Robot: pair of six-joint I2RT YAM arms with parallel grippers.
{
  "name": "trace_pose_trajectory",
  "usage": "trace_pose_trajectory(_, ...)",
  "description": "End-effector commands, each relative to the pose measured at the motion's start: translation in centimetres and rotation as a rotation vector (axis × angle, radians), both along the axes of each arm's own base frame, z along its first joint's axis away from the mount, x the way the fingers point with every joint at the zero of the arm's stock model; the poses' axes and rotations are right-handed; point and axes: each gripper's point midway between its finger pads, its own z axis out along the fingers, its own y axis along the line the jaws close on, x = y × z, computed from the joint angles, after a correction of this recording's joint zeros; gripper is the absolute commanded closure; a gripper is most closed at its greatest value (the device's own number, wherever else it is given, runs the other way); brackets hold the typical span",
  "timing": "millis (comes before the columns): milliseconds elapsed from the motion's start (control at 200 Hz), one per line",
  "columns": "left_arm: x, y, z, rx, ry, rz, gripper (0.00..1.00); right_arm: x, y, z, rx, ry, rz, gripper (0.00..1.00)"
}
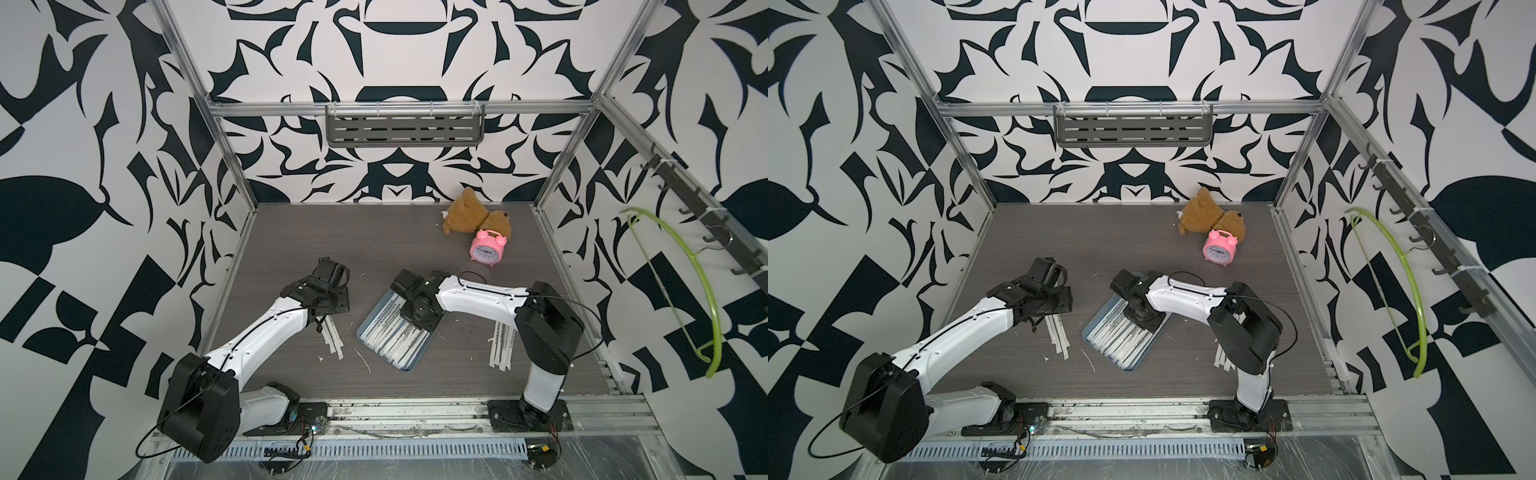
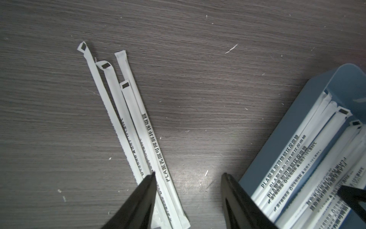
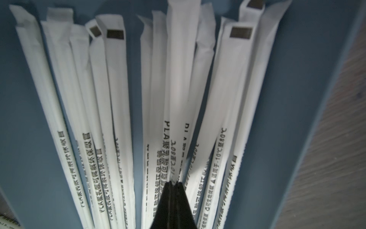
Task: Put the straws into the storage box
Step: Place the straw in the storage box.
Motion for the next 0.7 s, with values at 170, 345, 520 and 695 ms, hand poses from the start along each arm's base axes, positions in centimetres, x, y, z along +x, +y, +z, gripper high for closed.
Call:
trace_pose_trajectory(170,0.0,0.4,-0.1,0.015,0.004,0.008,0.41,-0.2,0.8,0.5,0.052,0.032,-0.016,0.87)
trace_pose_trajectory(345,0.0,0.6,0.5,-0.005,0.012,0.028,0.42,0.2,0.7,2.1,0.054,-0.008,0.03,0.7)
trace_pose_trajectory(520,-0.3,2.3,0.2,-0.034,0.044,0.094,0.43,0.4,-1.0,4.2,0.05,-0.058,0.033,0.68)
trace_pose_trajectory(695,-1.0,3.4,-2.3,-0.145,0.129,0.187,0.53,4.0,-2.3,9.3,-0.081,-0.255,0.162,0.68)
